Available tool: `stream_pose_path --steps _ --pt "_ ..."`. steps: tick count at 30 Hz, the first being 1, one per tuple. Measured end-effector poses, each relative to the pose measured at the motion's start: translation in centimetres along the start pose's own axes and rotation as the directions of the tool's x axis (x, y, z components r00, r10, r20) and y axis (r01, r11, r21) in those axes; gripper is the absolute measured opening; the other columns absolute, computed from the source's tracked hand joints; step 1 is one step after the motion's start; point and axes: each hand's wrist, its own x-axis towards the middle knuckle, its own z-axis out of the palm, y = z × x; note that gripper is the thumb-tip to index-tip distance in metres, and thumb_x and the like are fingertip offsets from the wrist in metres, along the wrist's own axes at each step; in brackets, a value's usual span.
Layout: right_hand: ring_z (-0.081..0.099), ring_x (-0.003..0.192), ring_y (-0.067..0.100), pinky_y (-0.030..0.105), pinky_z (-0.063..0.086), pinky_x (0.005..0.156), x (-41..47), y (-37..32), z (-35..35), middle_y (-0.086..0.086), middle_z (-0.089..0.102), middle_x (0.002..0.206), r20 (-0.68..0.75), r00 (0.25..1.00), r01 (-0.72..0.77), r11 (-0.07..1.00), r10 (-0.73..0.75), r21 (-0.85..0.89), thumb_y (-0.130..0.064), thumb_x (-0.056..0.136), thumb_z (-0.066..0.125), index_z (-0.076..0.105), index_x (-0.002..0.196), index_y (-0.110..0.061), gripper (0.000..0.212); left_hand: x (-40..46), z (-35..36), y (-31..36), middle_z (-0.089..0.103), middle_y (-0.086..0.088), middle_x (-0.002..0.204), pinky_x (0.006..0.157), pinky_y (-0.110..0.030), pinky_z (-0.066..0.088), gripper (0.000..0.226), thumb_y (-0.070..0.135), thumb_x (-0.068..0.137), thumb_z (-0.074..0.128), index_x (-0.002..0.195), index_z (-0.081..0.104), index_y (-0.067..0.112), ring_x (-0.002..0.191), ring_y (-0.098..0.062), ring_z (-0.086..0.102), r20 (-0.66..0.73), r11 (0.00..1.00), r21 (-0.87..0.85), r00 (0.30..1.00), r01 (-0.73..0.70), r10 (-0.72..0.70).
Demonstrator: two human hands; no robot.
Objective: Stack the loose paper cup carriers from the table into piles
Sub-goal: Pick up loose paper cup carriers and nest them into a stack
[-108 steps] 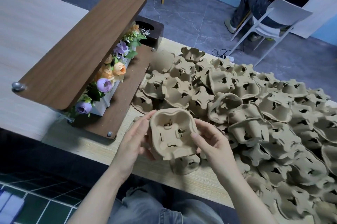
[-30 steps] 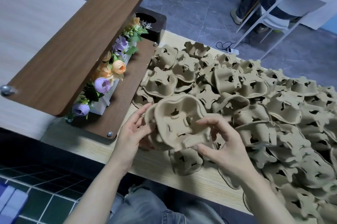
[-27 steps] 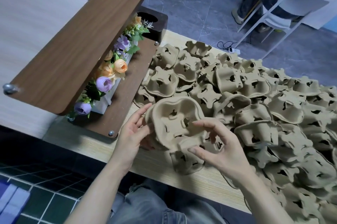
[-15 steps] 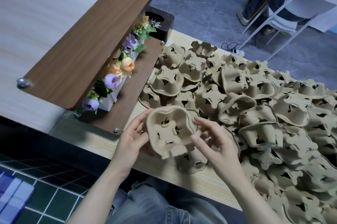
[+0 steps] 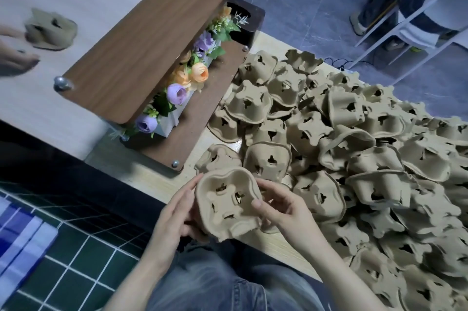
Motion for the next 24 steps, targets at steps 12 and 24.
stream_pose_path --steps 12,24 --pt "0.057 0.088 -0.005 0.023 0.046 0.083 4.5 -0.4 2.7 -0.019 0.062 0.104 0.059 0.978 0.203 0.858 -0.199 -0.473 -0.022 0.087 0.071 0.061 0.119 -0.04 0.038 -1.6 -5.4 -3.1 0.072 0.005 0.114 0.047 -0.033 0.056 0.055 0.014 0.082 0.067 0.133 0.054 0.029 0.077 -0.017 0.072 -0.255 0.999 0.04 0.967 0.027 -0.016" --pt "0.057 0.072 0.023 0.03 0.041 0.052 8.9 -0.7 6.7 0.001 0.044 0.108 0.136 0.959 0.194 0.227 -0.248 -0.954 -0.03 0.089 0.058 0.037 0.139 -0.034 0.054 -0.7 -4.9 -4.0 0.068 0.012 0.109 0.052 -0.033 0.06 0.056 0.007 0.091 0.062 0.134 0.047 0.04 0.086 -0.015 0.069 -0.341 1.0 -0.022 0.94 -0.019 0.01"
